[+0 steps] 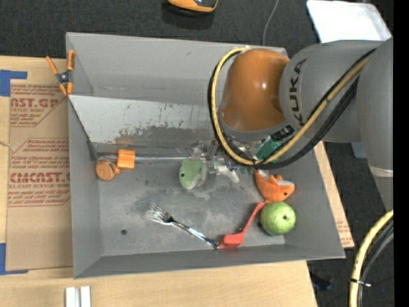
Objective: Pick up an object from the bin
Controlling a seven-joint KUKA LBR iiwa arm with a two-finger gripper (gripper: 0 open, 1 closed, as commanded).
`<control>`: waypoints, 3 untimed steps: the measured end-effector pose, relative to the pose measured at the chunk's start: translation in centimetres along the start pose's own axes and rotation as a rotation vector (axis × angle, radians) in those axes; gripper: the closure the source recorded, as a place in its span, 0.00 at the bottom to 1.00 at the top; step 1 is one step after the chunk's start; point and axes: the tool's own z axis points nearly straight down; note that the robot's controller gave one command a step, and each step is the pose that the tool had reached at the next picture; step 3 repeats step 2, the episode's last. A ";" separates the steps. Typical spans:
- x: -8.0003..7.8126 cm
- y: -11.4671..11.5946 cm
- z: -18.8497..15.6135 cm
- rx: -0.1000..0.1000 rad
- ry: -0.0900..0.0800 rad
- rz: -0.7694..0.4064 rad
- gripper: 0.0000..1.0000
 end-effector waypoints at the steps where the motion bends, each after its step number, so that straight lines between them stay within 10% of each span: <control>1: -0.1 0.0 -1.6 0.000 -0.005 0.000 1.00; 3: 0.0 0.1 -4.8 0.000 0.001 0.000 1.00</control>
Offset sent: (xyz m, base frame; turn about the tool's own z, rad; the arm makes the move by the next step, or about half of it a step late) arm 0.0010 0.0002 0.0751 0.0001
